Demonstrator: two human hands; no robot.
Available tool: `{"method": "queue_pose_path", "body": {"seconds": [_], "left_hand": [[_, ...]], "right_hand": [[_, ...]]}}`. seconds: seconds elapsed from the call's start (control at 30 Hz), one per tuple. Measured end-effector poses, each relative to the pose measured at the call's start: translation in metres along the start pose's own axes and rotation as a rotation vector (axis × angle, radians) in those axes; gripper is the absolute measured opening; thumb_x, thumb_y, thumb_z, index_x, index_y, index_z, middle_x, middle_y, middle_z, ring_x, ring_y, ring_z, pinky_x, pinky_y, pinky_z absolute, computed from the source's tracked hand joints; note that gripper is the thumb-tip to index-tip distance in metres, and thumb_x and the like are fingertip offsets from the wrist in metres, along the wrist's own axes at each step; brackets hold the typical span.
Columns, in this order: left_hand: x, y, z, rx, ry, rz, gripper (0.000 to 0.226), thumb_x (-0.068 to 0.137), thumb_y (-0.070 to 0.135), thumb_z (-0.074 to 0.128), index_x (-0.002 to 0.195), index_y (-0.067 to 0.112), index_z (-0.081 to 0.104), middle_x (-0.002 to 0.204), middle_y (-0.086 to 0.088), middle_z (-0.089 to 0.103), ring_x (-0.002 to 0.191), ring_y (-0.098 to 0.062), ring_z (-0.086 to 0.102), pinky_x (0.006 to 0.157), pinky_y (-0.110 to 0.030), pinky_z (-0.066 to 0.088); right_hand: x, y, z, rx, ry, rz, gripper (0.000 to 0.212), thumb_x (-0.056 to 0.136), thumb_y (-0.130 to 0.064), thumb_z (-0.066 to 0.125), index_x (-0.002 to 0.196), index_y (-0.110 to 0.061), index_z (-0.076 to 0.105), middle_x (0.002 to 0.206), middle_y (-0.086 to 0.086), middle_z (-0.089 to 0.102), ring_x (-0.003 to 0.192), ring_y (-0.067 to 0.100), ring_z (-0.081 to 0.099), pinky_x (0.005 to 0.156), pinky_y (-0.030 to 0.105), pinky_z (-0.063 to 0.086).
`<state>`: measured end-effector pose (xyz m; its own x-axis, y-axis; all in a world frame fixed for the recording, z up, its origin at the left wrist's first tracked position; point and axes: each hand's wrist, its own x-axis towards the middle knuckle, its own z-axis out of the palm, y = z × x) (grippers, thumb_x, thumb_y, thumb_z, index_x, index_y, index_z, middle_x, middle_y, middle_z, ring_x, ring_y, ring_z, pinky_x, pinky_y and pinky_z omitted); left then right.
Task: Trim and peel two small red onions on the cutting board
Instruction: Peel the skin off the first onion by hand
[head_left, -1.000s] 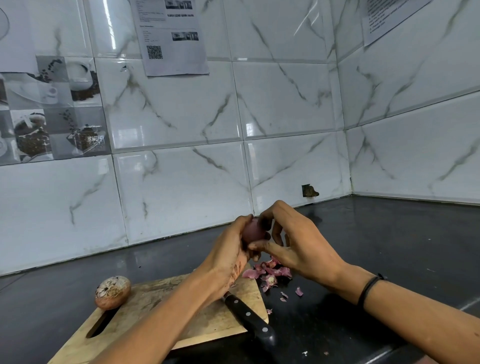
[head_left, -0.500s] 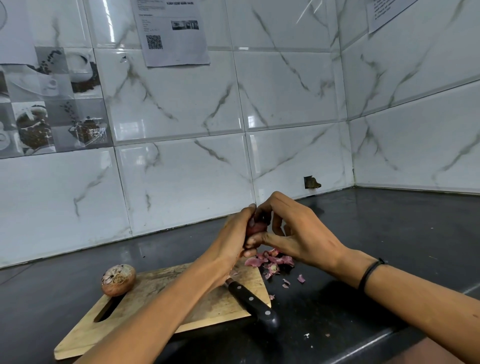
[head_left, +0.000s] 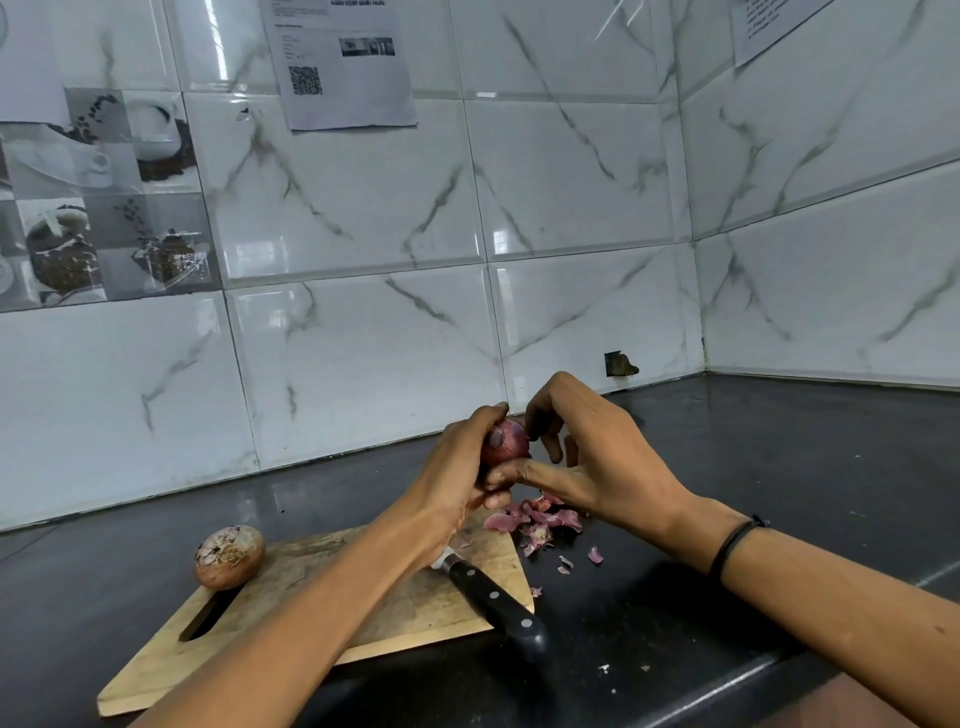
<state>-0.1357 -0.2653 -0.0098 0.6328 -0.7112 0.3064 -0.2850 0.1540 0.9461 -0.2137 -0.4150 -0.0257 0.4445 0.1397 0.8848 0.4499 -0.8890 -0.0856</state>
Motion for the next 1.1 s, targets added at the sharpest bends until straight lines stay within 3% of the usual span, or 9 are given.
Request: {"method": "queue_pose_path", "body": {"seconds": [0.1,0.17,0.3,0.4,0.57,0.83,0.93,1.03,1.1], "left_hand": [[0.001,-0.002,-0.001,0.025,0.0,0.006,0.056,0.106,0.038,0.038,0.107,-0.013,0.06,0.064,-0.01,0.033,0.049,-0.012,0.029,0.048,-0.026,0.029],[0.0,-0.001,0.0,0.048,0.012,0.028,0.052,0.106,0.038,0.039,0.098,-0.008,0.064,0.073,-0.013,0.039,0.05,-0.013,0.031,0.048,-0.027,0.03],[-0.004,0.004,0.005,0.083,0.065,0.023,0.041,0.105,0.03,0.041,0.078,0.008,0.062,0.071,-0.01,0.049,0.05,-0.013,0.034,0.045,-0.026,0.029],[-0.003,0.005,0.007,0.107,0.092,0.011,0.042,0.105,0.028,0.04,0.071,0.009,0.058,0.061,-0.006,0.042,0.047,-0.012,0.03,0.045,-0.026,0.026],[-0.005,0.009,0.008,0.162,0.103,0.022,0.042,0.104,0.022,0.037,0.068,0.011,0.054,0.051,0.005,0.029,0.044,-0.011,0.024,0.045,-0.026,0.022],[-0.007,0.009,0.007,0.213,0.119,0.002,0.046,0.103,0.021,0.035,0.06,0.015,0.048,0.048,0.005,0.031,0.044,-0.012,0.025,0.044,-0.025,0.023],[-0.009,0.009,0.007,0.2,0.11,-0.001,0.046,0.104,0.02,0.034,0.06,0.015,0.046,0.045,0.007,0.034,0.042,-0.01,0.026,0.041,-0.024,0.023],[-0.008,0.011,0.009,0.171,0.098,0.011,0.063,0.102,0.016,0.032,0.042,0.022,0.048,0.04,0.008,0.036,0.039,-0.011,0.024,0.043,-0.024,0.022],[-0.008,0.012,0.009,0.166,0.082,0.024,0.064,0.102,0.018,0.032,0.042,0.022,0.055,0.044,0.006,0.037,0.04,-0.011,0.024,0.044,-0.025,0.022]], "right_hand": [[-0.001,-0.003,0.0,-0.03,0.002,-0.012,0.046,0.083,-0.048,0.078,0.103,-0.017,0.05,0.093,-0.005,0.051,0.072,0.006,0.048,0.059,0.019,0.042],[-0.002,-0.004,0.002,-0.056,-0.023,-0.02,0.041,0.087,-0.041,0.076,0.108,-0.019,0.048,0.096,-0.007,0.051,0.073,0.0,0.048,0.06,0.016,0.04],[-0.003,-0.007,0.006,-0.104,-0.089,-0.077,0.034,0.094,-0.029,0.07,0.113,-0.027,0.041,0.101,-0.013,0.052,0.079,0.002,0.046,0.065,0.021,0.044],[-0.002,-0.007,0.007,-0.111,-0.105,-0.09,0.034,0.095,-0.025,0.068,0.117,-0.024,0.041,0.105,-0.008,0.053,0.086,0.005,0.051,0.07,0.025,0.049],[-0.001,-0.006,0.006,-0.139,-0.103,-0.082,0.031,0.096,-0.023,0.069,0.116,-0.012,0.049,0.103,-0.006,0.05,0.085,-0.004,0.043,0.076,0.007,0.038],[0.0,-0.011,0.007,-0.226,-0.113,-0.16,0.028,0.095,-0.021,0.065,0.112,-0.002,0.054,0.102,0.006,0.052,0.086,0.012,0.046,0.079,0.026,0.044],[0.0,-0.012,0.008,-0.21,-0.127,-0.162,0.022,0.095,-0.019,0.065,0.104,-0.004,0.052,0.099,0.005,0.051,0.082,0.016,0.048,0.073,0.031,0.047],[-0.001,-0.011,0.008,-0.189,-0.117,-0.13,0.021,0.098,-0.021,0.062,0.098,-0.005,0.05,0.092,0.003,0.05,0.074,0.018,0.046,0.064,0.037,0.047],[-0.003,-0.011,0.006,-0.151,-0.107,-0.085,0.025,0.097,-0.029,0.062,0.099,-0.008,0.048,0.091,0.0,0.052,0.076,0.015,0.047,0.065,0.036,0.048]]}}
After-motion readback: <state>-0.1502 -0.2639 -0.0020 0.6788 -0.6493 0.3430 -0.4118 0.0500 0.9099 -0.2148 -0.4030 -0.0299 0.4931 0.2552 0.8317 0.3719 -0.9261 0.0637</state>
